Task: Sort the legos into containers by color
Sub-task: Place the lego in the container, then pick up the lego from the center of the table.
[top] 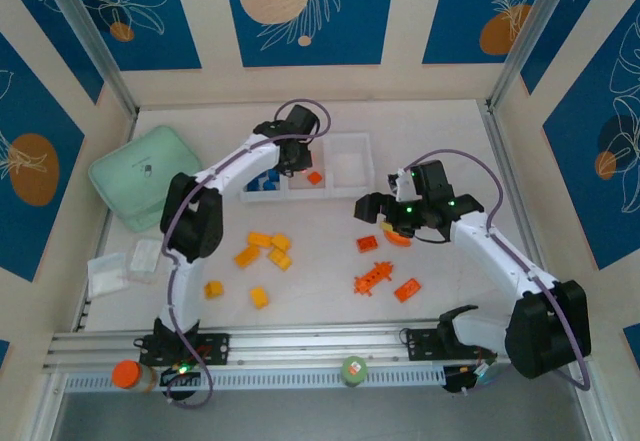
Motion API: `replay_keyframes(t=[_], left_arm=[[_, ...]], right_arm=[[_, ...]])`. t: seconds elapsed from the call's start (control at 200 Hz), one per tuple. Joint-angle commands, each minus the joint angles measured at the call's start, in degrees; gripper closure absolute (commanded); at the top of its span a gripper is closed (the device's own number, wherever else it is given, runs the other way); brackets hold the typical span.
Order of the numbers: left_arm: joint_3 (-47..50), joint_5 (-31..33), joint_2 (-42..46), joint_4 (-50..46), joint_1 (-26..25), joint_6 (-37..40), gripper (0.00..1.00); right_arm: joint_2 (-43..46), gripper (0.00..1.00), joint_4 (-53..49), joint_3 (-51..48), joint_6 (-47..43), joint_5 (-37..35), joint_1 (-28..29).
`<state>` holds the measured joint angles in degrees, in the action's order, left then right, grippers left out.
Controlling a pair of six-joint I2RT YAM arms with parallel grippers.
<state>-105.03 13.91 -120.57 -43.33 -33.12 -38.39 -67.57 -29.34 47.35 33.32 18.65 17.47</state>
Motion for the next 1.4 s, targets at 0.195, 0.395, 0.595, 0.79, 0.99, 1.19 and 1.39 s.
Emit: replay_keyframes(t=[0.195,0.395,0.595,0.79,0.99,1.19,1.39], left_arm=[[13.90,-8.67,13.45,6.40,-8.08,5.97,0.69],[19.71,-10.92,15.94,10.52,-15.59,8.90,0.61],[23.70,-12.58,15.36,17.36,-21.11,9.58,0.50],[23.41,-13.33,11.22,21.25,-23.83,14.13,0.42],[23.66,-16.91,8.41,24.71,-24.27,21.81,0.35],[22.93,-18.04,5.20,25.04,-24.35,26.17,0.31],[22.51,-19.97,2.77,24.88,-24.36,28.62,0.26]], right_arm=[[6.92,0.01,-5.99,-2.77,-0.39,0.16,-1.88],[10.57,0.01,-8.39,-5.69,0.74,-0.69,-3.25],[14.74,0.01,-11.21,-8.49,2.70,-2.29,-4.73],[19.87,0.01,-15.05,-10.66,4.34,-3.59,-7.24],[23.64,0.01,-17.33,-11.10,5.50,-3.52,-8.71],[24.24,0.01,-16.72,-11.86,6.75,-3.58,-9.44],[24.90,0.01,-16.20,-12.15,6.77,-3.45,-10.21]])
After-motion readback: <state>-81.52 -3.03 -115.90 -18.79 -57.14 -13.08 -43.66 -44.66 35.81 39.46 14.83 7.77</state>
